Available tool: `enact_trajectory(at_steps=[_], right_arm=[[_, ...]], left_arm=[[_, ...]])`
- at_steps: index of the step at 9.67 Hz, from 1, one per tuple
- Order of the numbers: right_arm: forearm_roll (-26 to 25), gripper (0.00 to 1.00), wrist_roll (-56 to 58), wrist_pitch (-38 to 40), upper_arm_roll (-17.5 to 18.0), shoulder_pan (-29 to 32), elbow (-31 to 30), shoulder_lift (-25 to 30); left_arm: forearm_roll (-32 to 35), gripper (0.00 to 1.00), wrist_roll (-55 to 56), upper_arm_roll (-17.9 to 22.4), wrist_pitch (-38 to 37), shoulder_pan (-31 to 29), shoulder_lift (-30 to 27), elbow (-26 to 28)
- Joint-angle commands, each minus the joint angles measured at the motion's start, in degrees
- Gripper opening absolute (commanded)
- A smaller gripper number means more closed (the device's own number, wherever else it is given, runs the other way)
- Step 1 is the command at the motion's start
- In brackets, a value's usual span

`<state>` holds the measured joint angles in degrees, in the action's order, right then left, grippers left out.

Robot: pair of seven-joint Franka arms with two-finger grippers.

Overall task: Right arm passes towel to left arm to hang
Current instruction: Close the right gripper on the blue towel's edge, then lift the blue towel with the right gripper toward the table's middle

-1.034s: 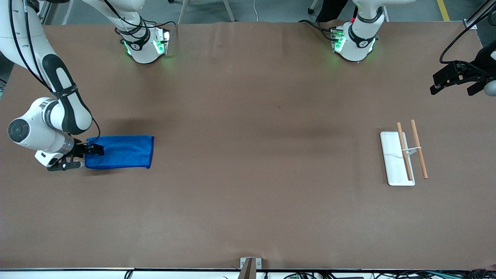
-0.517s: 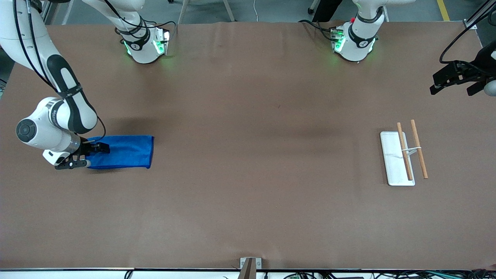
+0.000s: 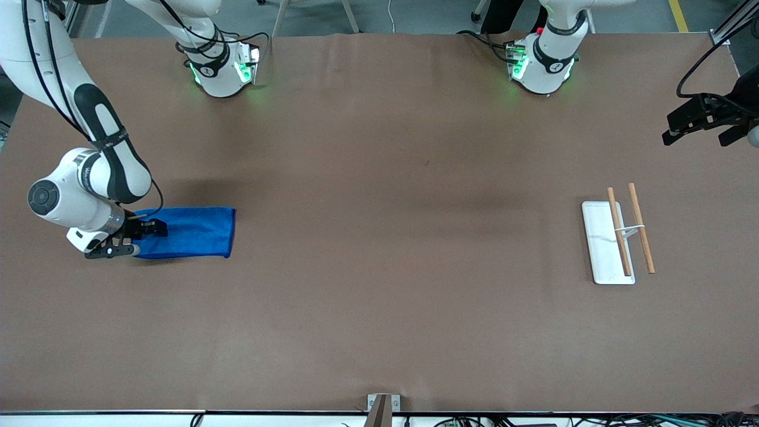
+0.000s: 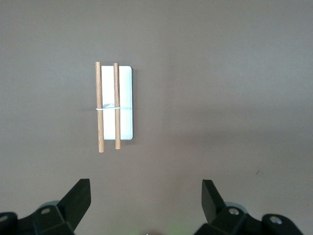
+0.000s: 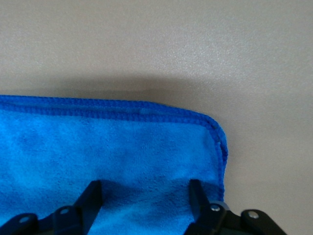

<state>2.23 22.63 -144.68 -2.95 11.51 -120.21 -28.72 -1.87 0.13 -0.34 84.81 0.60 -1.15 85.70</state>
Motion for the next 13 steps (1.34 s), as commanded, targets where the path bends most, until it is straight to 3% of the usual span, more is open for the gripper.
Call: enact_trajectory(at_steps=[1,2,3,4,5,7,9,13], right_arm=[[1.02,0.34,-0.04,-0.96,0.05,-0.17,-1.43,0.86],[1.02,0.13,-0.04,-0.96,0.05,0.00,-1.34,0.86],[1.02,0.02,-0.47,-0.44,0.05,0.01,-0.82,0.86],[1.02,0.01,-0.39,3.05,0.13,-0.17,0.14,1.12],[1.37,0.01,-0.57,12.31,0.40,-0.17,4.07,2.08],[3.48,0.01,-2.39,30.07,0.22,-1.22,16.96,3.05],[3.22,0.01,-9.86,39.53,1.62,-3.41,24.82,4.19],[1.81,0.01,-29.09,48.39,15.03,-3.51,32.99,7.36]], left_arm=[[-0.77,1.00,-0.30,-0.10,-0.35,-0.25,0.27,1.31],[-0.77,1.00,-0.30,-0.10,-0.26,-0.34,0.45,1.31],[-0.77,1.00,-0.39,-0.10,0.00,-0.42,0.45,1.31],[-0.77,1.00,-0.48,-0.10,0.00,-0.42,0.45,1.31],[-0.77,1.00,-0.56,-0.10,0.00,-0.69,0.45,1.40],[-0.86,1.00,-0.74,-0.10,0.00,-1.13,0.45,1.40],[-0.77,1.00,-0.83,-0.10,0.00,-1.21,0.45,1.31],[-0.77,1.00,-1.18,-0.19,0.00,-1.04,0.45,1.40]])
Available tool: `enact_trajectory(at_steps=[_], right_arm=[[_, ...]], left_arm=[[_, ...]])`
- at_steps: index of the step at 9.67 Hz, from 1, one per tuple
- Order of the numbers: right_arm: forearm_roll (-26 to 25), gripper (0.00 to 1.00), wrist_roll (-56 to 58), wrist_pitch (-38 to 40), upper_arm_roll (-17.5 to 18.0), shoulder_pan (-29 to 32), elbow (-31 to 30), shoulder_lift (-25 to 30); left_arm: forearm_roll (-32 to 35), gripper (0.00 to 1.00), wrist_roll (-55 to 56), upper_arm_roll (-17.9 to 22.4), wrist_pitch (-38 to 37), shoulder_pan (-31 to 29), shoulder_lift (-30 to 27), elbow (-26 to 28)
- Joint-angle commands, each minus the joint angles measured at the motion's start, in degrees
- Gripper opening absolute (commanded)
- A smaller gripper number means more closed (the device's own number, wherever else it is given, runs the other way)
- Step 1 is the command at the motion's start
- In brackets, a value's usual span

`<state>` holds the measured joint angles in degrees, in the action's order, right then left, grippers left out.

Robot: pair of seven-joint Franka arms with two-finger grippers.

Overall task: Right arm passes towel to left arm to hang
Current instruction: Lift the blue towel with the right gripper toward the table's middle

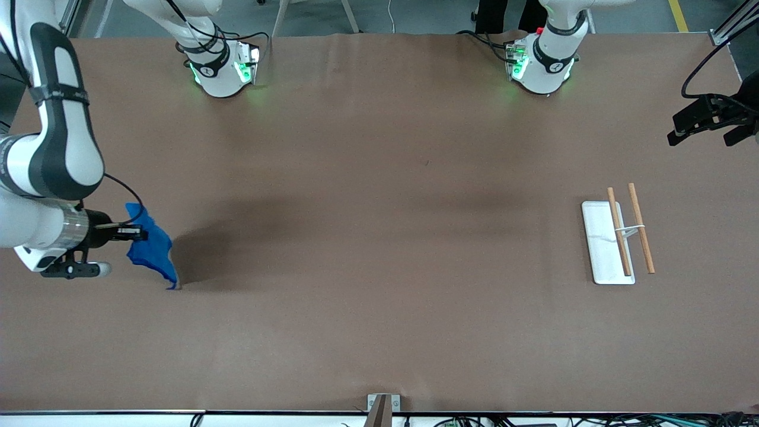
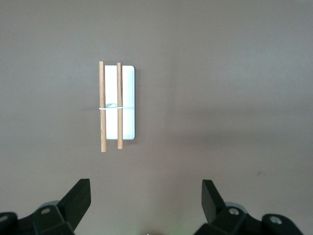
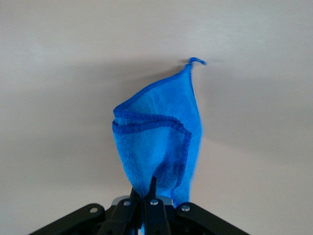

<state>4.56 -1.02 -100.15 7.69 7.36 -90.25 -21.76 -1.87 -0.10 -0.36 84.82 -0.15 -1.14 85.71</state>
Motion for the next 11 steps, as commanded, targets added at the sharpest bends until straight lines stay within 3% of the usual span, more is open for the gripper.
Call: enact_trajectory(at_steps=[1,3,5,7,11], right_arm=[[-0.09,0.01,-10.79,6.69,8.61,0.64,4.20,0.49],[0.53,0.01,-25.45,6.72,19.50,0.90,7.10,0.67],[4.81,0.01,-34.12,5.84,26.21,0.90,9.39,0.23],[16.21,0.01,-34.49,3.04,28.24,0.72,9.48,0.40],[31.69,0.01,-34.49,-9.86,33.78,-1.46,7.91,0.14]], left_arm=[[-0.94,1.00,-1.21,-0.16,-0.09,-0.47,0.53,1.39],[-1.38,1.00,-1.22,-0.16,-0.18,-0.21,0.62,1.39],[-1.38,1.00,-1.22,-0.51,-0.44,0.14,0.53,1.66],[-2.08,1.00,-1.22,-0.78,-0.53,0.32,0.53,2.09],[-6.28,1.00,-9.64,-1.13,-0.53,-0.20,0.35,5.07]])
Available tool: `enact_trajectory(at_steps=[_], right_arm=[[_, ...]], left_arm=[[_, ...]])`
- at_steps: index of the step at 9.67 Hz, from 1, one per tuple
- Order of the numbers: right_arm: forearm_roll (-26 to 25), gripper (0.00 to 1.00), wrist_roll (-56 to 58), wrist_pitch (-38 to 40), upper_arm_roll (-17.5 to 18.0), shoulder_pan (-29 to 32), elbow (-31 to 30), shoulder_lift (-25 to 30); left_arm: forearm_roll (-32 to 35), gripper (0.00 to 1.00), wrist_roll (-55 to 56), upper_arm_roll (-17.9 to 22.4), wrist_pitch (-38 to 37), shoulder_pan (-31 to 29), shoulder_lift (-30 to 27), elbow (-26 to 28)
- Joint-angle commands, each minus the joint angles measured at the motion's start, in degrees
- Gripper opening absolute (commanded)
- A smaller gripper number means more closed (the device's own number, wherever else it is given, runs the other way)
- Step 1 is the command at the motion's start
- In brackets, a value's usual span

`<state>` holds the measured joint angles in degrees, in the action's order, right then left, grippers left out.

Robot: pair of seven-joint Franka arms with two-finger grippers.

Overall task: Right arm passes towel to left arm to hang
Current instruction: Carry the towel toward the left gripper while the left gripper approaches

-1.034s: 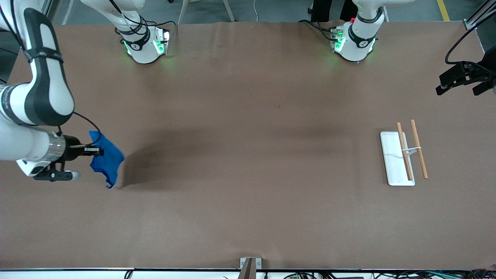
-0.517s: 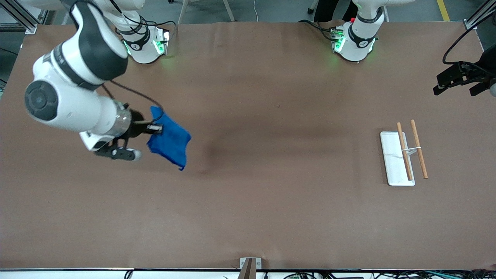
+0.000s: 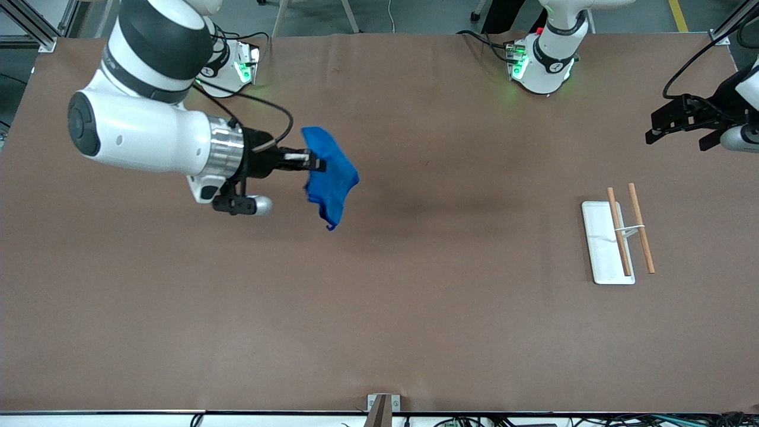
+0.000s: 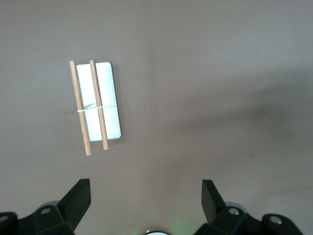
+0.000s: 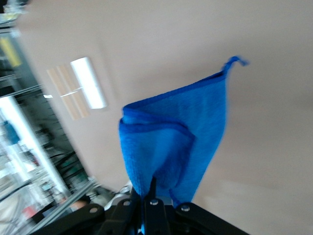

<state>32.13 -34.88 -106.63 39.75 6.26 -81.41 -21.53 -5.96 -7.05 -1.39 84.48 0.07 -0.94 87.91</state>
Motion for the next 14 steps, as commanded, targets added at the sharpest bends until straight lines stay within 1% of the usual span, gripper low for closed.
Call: enact_trajectory(at_steps=[1,2,3,4,5,7,8,10,11,12,13,14], right_arm=[[8.00,0.01,-0.63,-7.15,2.78,-1.25,-2.17,-0.26],[10.04,0.02,-0.54,-9.97,3.74,-2.04,-3.13,-0.44],[14.41,0.02,-0.54,-13.04,5.32,-2.65,-3.32,-1.66],[20.45,0.02,-0.46,-15.86,5.77,-3.70,-3.32,-2.89],[26.35,0.02,-0.37,-17.71,5.78,-4.93,-3.32,-3.51],[38.21,0.01,2.42,-18.52,5.78,-5.56,-3.32,-5.27],[44.27,0.01,6.01,-20.26,5.78,-7.30,-3.23,-5.36],[53.95,0.01,11.64,-21.94,5.78,-9.15,-3.32,-5.71],[62.27,0.01,16.20,-23.43,5.78,-9.51,-3.32,-6.06],[68.70,0.01,20.59,-23.53,5.78,-10.04,-3.41,-6.59],[73.38,0.01,22.99,-23.53,5.78,-10.57,-3.32,-7.29],[74.90,0.01,24.32,-23.53,5.78,-11.18,-3.32,-7.47]], left_arm=[[-8.13,1.00,-2.70,-0.01,-0.63,-0.68,0.15,4.10],[-10.89,1.00,-2.79,0.07,-1.67,-0.86,0.23,4.55],[-14.31,1.00,-3.22,0.08,-3.42,-1.30,0.58,5.77],[-18.87,1.00,-4.27,0.16,-4.57,-2.17,0.76,7.96],[-21.87,1.00,-8.20,0.16,-4.67,-2.70,0.68,10.59],[-30.03,1.00,-11.39,0.25,-4.76,-3.32,0.85,16.12],[-32.60,1.00,-14.80,0.34,-4.76,-3.41,0.76,19.29],[-40.94,1.00,-22.71,0.51,-5.72,-3.50,0.85,27.19],[-44.98,1.00,-23.70,0.51,-6.68,-3.67,1.81,29.66],[-48.67,1.00,-23.79,0.51,-9.22,-3.67,3.73,29.95],[-52.19,1.00,-23.88,0.51,-9.59,-3.67,5.23,29.95],[-54.84,1.00,-24.49,0.51,-10.03,-3.59,6.81,29.95]])
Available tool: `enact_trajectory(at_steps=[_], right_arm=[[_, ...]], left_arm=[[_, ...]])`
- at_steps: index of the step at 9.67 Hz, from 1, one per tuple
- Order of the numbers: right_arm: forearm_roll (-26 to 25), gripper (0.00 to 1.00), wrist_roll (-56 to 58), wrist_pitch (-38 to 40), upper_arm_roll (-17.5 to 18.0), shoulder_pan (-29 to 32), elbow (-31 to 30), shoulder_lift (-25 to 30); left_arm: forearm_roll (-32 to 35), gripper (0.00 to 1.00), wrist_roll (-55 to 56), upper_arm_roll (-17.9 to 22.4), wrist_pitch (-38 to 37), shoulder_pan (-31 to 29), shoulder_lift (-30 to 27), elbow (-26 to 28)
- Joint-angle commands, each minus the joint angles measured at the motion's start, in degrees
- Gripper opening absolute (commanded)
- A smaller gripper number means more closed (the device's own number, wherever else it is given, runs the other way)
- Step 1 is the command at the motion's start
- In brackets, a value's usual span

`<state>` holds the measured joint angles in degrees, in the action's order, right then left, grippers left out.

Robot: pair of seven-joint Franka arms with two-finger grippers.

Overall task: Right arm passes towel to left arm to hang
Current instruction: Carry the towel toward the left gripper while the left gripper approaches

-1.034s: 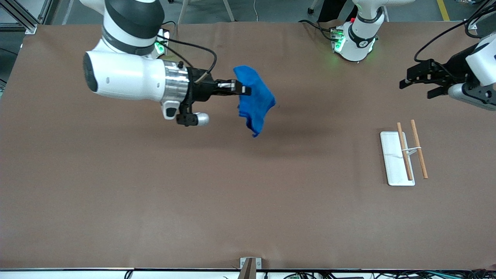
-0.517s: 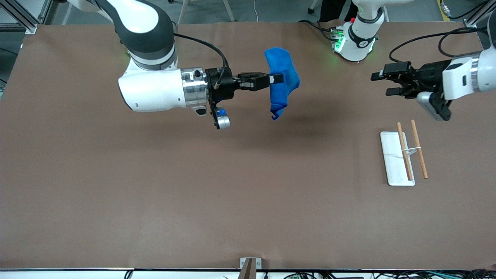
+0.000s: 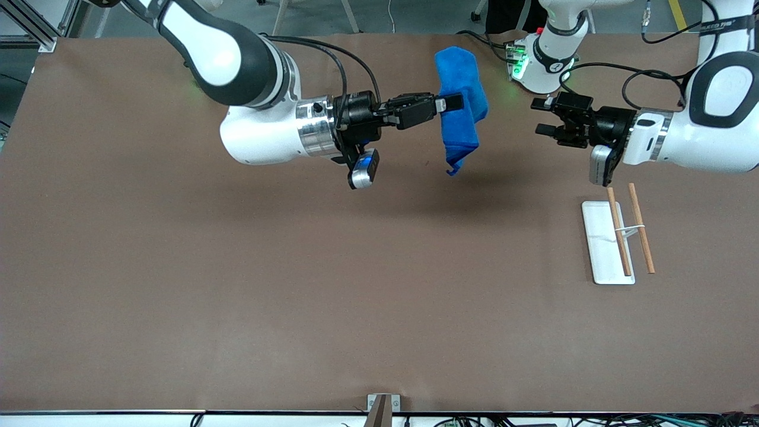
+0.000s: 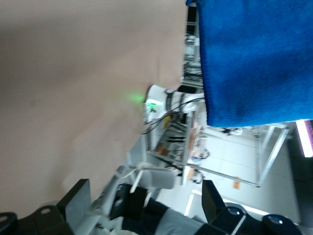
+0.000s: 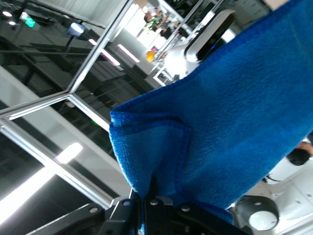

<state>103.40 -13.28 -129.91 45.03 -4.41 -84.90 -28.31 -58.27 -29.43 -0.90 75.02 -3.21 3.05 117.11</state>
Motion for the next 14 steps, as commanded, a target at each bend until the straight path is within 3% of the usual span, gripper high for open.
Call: enact_trajectory(at_steps=[1,6,9,12,14], right_arm=[[4.86,0.01,4.12,-0.26,0.50,-0.95,0.17,-0.78],[8.39,0.01,8.53,-0.43,0.50,-2.45,0.35,-1.31],[12.77,0.01,13.42,0.27,0.50,-3.59,0.35,-3.14],[14.97,0.01,17.58,0.27,1.11,-5.43,0.96,-6.50],[18.14,0.01,20.91,0.18,4.17,-4.48,0.88,-6.06]], left_arm=[[-5.86,1.00,-4.12,0.02,-1.89,-0.31,4.40,0.92],[-18.62,1.00,-5.63,-0.59,-5.06,0.40,12.40,1.63],[-28.28,1.00,-8.35,-1.99,-5.85,1.10,11.62,5.83],[-32.25,1.00,-10.72,-4.11,-6.29,1.10,11.18,8.39],[-34.80,0.95,-12.04,-4.11,-6.21,1.28,11.71,9.80]])
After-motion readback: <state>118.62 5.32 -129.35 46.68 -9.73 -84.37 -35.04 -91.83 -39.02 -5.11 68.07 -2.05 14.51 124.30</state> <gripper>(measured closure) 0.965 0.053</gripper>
